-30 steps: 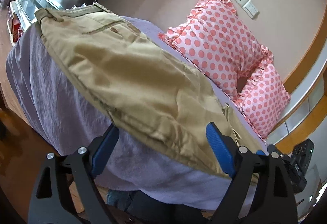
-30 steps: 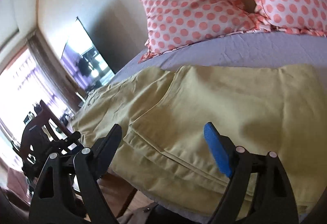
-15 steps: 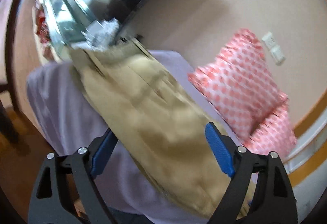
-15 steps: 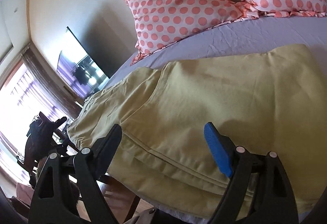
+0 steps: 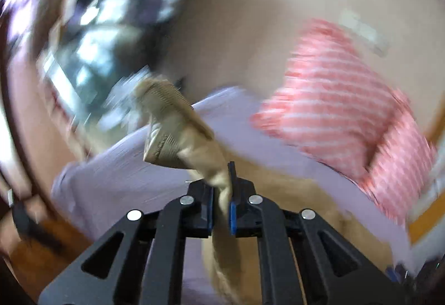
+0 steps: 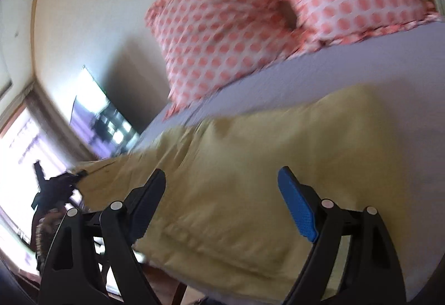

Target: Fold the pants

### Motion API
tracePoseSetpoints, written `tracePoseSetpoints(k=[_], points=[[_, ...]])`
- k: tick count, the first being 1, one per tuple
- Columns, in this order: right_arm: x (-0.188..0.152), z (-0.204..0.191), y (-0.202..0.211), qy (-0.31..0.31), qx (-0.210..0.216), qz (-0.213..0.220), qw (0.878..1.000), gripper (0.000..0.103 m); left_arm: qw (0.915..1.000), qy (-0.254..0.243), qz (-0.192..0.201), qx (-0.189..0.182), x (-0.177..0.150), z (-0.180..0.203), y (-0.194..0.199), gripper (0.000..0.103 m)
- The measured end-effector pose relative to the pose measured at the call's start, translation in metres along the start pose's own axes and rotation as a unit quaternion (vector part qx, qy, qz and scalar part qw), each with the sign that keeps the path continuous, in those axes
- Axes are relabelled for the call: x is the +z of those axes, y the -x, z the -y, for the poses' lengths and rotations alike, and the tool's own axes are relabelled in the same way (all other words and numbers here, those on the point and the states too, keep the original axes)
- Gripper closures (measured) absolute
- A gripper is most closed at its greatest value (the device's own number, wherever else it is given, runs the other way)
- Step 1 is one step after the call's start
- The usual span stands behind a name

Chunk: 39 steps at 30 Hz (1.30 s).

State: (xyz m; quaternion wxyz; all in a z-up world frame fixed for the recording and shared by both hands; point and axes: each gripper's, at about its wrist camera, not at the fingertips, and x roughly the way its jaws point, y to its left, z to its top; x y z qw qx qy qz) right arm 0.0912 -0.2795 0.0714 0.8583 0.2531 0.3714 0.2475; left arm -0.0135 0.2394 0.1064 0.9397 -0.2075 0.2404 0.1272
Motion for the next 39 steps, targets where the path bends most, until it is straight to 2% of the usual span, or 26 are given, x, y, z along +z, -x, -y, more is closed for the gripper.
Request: tracePoseSetpoints(k=[2,3,4,6,7,8,9,10,12,13,14,16,17,18,20,21,22,23,24,25,27,28,30,32,34,39], points=[[0.009,0.014,0.018,-0.015,-0.019,0.031,0.999,0.018,0.9933,-0.101,0.014,-0.055,0.002,0.082,0.018,0.096],[0.013,0.022,0.030,-0.024,-0.031,0.051,0.998,0.018,0.9883,-0.131,0.014,-0.078,-0.003,0.108,0.023,0.096],[0.016,0.029,0.037,-0.032,-0.040,0.063,0.997,0.018,0.9762,-0.179,0.012,-0.122,-0.014,0.154,0.030,0.095],[0.020,0.042,0.053,-0.049,-0.055,0.084,0.994,0.018,0.9530,-0.239,-0.003,-0.187,-0.042,0.213,0.035,0.095],[0.021,0.049,0.062,-0.060,-0.063,0.096,0.992,0.018,0.9362,-0.269,-0.017,-0.226,-0.064,0.243,0.034,0.095],[0.021,0.056,0.071,-0.069,-0.071,0.106,0.989,0.018,0.9253,-0.288,-0.029,-0.245,-0.079,0.260,0.034,0.096],[0.021,0.062,0.075,-0.075,-0.076,0.111,0.988,0.018,0.9093,-0.314,-0.048,-0.268,-0.105,0.282,0.032,0.096],[0.020,0.070,0.081,-0.083,-0.083,0.115,0.986,0.018,0.8869,-0.352,-0.075,-0.290,-0.141,0.306,0.028,0.097],[0.019,0.084,0.088,-0.100,-0.096,0.119,0.983,0.018,0.8552,-0.410,-0.099,-0.301,-0.192,0.328,0.024,0.099],[0.019,0.090,0.088,-0.108,-0.097,0.118,0.982,0.018,0.8307,-0.460,-0.109,-0.294,-0.229,0.337,0.020,0.099],[0.020,0.096,0.089,-0.117,-0.095,0.115,0.982,0.018,0.8165,-0.484,-0.119,-0.291,-0.251,0.340,0.016,0.099],[0.023,0.107,0.082,-0.132,-0.077,0.094,0.984,0.018,0.8090,-0.504,-0.111,-0.281,-0.273,0.338,0.018,0.099],[0.025,0.108,0.078,-0.134,-0.070,0.082,0.985,0.018,0.8058,-0.514,-0.093,-0.279,-0.277,0.336,0.024,0.098],[0.027,0.110,0.072,-0.136,-0.061,0.066,0.987,0.018,0.8026,-0.513,-0.089,-0.292,-0.274,0.332,0.030,0.095],[0.032,0.112,0.051,-0.138,-0.043,0.021,0.989,0.018,0.7953,-0.481,-0.115,-0.350,-0.257,0.319,0.042,0.091],[0.032,0.112,0.043,-0.137,-0.042,0.002,0.990,0.018,0.7963,-0.462,-0.126,-0.370,-0.247,0.312,0.048,0.090],[0.035,0.112,0.030,-0.131,-0.048,-0.024,0.990,0.019,0.8036,-0.436,-0.133,-0.382,-0.230,0.298,0.055,0.088],[0.035,0.111,0.023,-0.124,-0.058,-0.041,0.990,0.027,0.8104,-0.422,-0.134,-0.384,-0.220,0.290,0.057,0.078],[0.037,0.109,0.018,-0.115,-0.074,-0.048,0.989,0.034,0.8237,-0.403,-0.131,-0.377,-0.202,0.283,0.055,0.064],[0.039,0.101,0.018,-0.092,-0.099,-0.041,0.990,0.040,0.8482,-0.370,-0.127,-0.357,-0.180,0.263,0.049,0.061],[0.039,0.084,0.023,-0.040,-0.092,-0.025,0.995,0.040,0.8797,-0.321,-0.130,-0.326,-0.152,0.245,0.036,0.060],[0.037,0.071,0.023,-0.012,-0.081,-0.033,0.996,0.040,0.8989,-0.291,-0.131,-0.300,-0.136,0.225,0.026,0.060],[0.035,0.063,0.018,0.005,-0.082,-0.052,0.995,0.042,0.9171,-0.269,-0.131,-0.264,-0.124,0.204,0.017,0.060],[0.031,0.063,0.011,0.006,-0.095,-0.078,0.992,0.042,0.9279,-0.250,-0.138,-0.239,-0.116,0.186,0.008,0.057],[0.030,0.068,0.006,0.004,-0.118,-0.088,0.989,0.042,0.9311,-0.250,-0.137,-0.228,-0.114,0.178,0.007,0.055],[0.019,0.071,-0.006,0.014,-0.135,-0.125,0.983,0.049,0.9295,-0.265,-0.133,-0.220,-0.120,0.185,0.004,0.048]])
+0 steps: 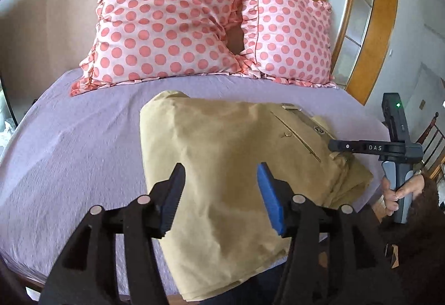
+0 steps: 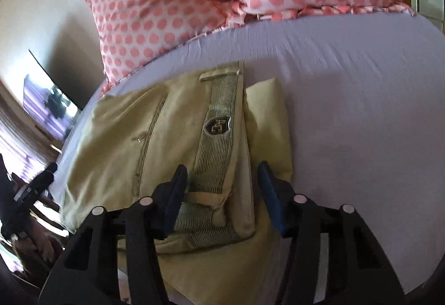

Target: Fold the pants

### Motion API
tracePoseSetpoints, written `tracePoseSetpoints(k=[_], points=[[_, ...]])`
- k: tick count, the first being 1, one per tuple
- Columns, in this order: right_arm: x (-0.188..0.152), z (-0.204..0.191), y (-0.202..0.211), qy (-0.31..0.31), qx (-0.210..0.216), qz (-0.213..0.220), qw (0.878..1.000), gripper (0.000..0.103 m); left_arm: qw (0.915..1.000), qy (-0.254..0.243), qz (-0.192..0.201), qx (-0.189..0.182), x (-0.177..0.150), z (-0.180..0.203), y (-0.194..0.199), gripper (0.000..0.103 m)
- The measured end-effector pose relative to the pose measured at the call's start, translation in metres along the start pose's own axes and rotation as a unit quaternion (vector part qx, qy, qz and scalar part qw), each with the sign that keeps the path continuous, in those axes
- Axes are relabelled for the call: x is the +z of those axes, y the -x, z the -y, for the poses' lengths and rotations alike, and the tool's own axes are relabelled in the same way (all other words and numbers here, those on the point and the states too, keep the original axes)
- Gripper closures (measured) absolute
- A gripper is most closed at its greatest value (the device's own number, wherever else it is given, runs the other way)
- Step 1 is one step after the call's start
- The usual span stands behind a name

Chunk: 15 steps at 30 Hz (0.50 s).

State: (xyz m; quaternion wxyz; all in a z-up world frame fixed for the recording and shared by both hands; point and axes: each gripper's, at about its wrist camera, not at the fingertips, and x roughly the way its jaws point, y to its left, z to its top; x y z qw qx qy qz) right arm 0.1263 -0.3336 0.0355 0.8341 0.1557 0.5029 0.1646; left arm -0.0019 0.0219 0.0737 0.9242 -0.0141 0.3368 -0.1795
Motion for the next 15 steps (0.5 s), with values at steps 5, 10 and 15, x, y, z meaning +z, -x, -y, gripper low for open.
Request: tracePoseSetpoints(k=[5,10,15], points=[[-0.007,-0.005,0.002,0.025,0.001,-0.014,1.000,0.058,1.0000,-0.001,-0.008,-0.005,-0.002,0.005,-0.011,0.045],[-0.005,0.006,0.009,0.005,0.056,-0.008,0.998,0.087,0.9999,0.006,-0.006,-0.008,-0.001,0.005,-0.010,0.041],[-0.017,0.008,0.048,-0.032,0.133,0.020,0.990,0.092,0.9998,0.021,0.001,0.004,0.000,-0.005,-0.007,0.037]])
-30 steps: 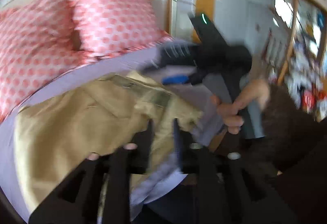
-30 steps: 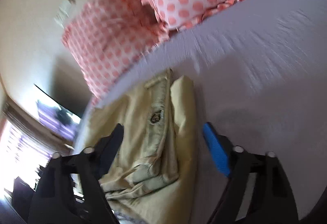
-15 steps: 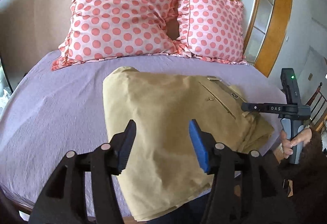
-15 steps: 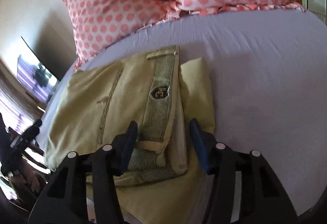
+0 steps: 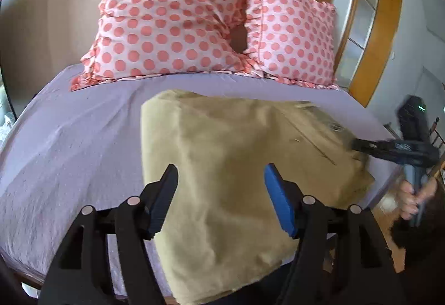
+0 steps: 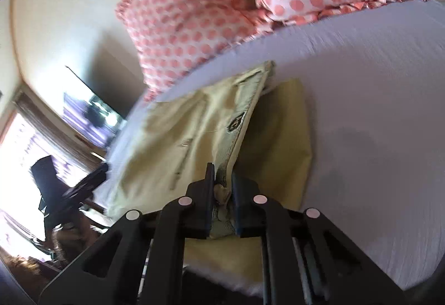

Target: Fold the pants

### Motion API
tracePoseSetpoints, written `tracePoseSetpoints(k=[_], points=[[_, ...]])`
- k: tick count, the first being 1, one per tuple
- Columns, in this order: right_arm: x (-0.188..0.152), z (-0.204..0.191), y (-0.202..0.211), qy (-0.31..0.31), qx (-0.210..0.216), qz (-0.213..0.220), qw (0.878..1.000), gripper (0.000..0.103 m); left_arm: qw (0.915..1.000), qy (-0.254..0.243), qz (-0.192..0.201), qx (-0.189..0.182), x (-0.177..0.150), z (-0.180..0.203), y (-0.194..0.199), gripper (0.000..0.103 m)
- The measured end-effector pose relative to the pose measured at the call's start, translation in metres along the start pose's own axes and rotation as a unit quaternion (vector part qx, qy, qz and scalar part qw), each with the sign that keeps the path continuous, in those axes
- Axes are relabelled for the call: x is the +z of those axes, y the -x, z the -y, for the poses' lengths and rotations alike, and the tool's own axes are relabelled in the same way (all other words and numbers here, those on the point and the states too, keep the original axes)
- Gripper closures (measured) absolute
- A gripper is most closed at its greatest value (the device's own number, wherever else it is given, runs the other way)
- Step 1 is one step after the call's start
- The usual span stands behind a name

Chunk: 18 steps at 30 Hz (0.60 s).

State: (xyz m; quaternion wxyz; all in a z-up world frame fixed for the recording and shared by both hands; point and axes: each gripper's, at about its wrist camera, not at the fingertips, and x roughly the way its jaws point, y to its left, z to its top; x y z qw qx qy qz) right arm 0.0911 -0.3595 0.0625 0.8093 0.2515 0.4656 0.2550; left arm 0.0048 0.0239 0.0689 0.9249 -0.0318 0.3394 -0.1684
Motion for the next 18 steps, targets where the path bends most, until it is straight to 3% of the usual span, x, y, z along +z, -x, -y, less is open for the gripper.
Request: tracePoseSetpoints(k=[3,6,7,9,10,11,13,15,18], points=[[-0.021,-0.007,0.020,-0.005,-0.002,0.005,1.000,0.092,0.9998,0.020,0.004,0.007,0.003,-0.015,0.001,0.034],[-0.042,0.001,0.017,-0.009,-0.044,-0.020,0.999,0.091,0.9992,0.041,-0.002,0.004,0.008,-0.034,-0.003,0.029],[-0.039,0.005,0.016,-0.020,-0.040,-0.021,0.999,0.087,0.9989,0.045,-0.012,0.000,0.010,-0.041,-0.008,0.029],[-0.028,0.010,0.019,-0.032,-0.047,-0.006,0.998,0.068,0.9979,0.051,-0.039,-0.006,0.015,-0.053,-0.023,0.026],[-0.018,0.011,0.021,-0.028,-0.059,0.015,0.998,0.042,0.9973,0.053,-0.050,-0.008,0.016,-0.056,-0.029,0.026],[-0.006,0.013,0.021,-0.017,-0.070,0.037,0.997,0.029,0.9956,0.059,-0.072,-0.016,0.017,-0.063,-0.041,0.026],[0.012,0.024,0.008,-0.021,-0.085,0.030,0.996,0.031,0.9915,0.076,-0.101,-0.030,0.018,-0.073,-0.058,0.026],[0.028,0.041,-0.011,-0.037,-0.092,0.009,0.995,0.040,0.9855,0.101,-0.123,-0.058,0.019,-0.082,-0.072,0.025],[0.038,0.054,-0.030,-0.050,-0.083,-0.007,0.995,0.049,0.9810,0.110,-0.133,-0.089,0.030,-0.086,-0.084,0.025]])
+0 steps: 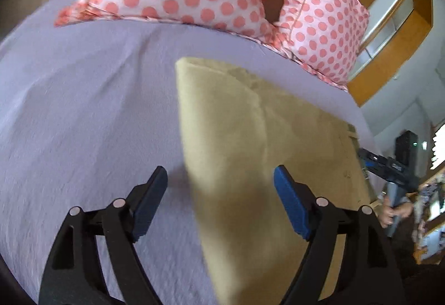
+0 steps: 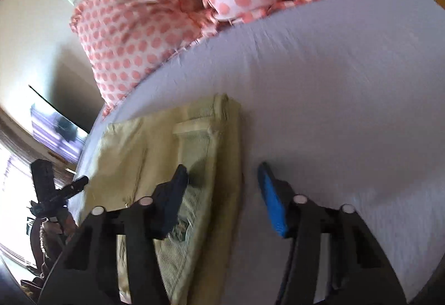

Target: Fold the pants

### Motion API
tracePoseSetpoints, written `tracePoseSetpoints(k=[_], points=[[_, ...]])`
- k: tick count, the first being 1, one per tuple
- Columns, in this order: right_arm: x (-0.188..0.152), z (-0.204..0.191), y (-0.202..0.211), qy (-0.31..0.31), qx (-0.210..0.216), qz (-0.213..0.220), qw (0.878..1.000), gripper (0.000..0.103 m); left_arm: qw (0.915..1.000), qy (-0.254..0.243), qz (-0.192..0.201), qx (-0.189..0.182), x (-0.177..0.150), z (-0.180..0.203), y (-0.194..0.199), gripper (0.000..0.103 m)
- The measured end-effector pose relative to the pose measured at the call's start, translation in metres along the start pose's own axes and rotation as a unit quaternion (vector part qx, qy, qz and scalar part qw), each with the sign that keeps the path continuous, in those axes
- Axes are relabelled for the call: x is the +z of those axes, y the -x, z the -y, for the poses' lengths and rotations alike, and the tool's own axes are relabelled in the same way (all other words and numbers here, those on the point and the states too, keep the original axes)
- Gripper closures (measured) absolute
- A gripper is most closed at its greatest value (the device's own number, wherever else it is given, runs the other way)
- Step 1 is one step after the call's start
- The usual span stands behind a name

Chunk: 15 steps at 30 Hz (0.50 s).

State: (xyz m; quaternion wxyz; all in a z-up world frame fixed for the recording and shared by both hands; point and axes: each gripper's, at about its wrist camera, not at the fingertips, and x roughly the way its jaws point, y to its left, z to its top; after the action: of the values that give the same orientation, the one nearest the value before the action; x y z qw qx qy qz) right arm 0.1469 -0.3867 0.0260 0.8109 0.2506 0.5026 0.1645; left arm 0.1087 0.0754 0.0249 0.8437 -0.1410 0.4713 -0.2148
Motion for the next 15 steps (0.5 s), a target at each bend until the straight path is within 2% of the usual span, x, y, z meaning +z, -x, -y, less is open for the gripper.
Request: tracePoseSetpoints(k=[1,4,6,7,8,9,11,13,15], points=[[0.003,0.000,-0.006,-0.001,0.013,-0.011,1.000,0.054,0.9999,0.003,-0.007,-0.013,0.005,0.000,-0.004,0.025],[0.005,-0.001,-0.013,0.009,0.036,-0.010,0.999,0.056,0.9994,0.001,-0.026,-0.023,0.022,0.004,-0.019,0.025],[0.005,0.004,-0.016,-0.003,0.060,-0.013,0.998,0.069,0.9992,-0.005,-0.034,-0.022,0.035,0.007,-0.029,0.025],[0.005,0.012,-0.021,-0.025,0.091,-0.021,0.995,0.082,0.9988,0.001,-0.037,-0.031,0.039,0.005,-0.032,0.028],[0.002,0.017,-0.022,-0.040,0.113,-0.026,0.992,0.090,0.9981,0.012,-0.042,-0.043,0.043,0.001,-0.034,0.043],[0.001,0.021,-0.021,-0.057,0.138,-0.027,0.988,0.091,0.9974,0.023,-0.045,-0.051,0.045,-0.004,-0.035,0.066],[0.003,0.019,-0.017,-0.061,0.155,-0.023,0.986,0.093,0.9947,0.043,-0.055,-0.075,0.049,-0.010,-0.036,0.093],[0.010,0.012,-0.013,-0.061,0.166,-0.020,0.984,0.094,0.9952,0.045,-0.054,-0.068,0.052,-0.008,-0.033,0.095],[0.025,0.000,-0.009,-0.053,0.171,-0.014,0.984,0.094,0.9982,0.008,-0.049,-0.033,0.061,0.008,-0.027,0.096]])
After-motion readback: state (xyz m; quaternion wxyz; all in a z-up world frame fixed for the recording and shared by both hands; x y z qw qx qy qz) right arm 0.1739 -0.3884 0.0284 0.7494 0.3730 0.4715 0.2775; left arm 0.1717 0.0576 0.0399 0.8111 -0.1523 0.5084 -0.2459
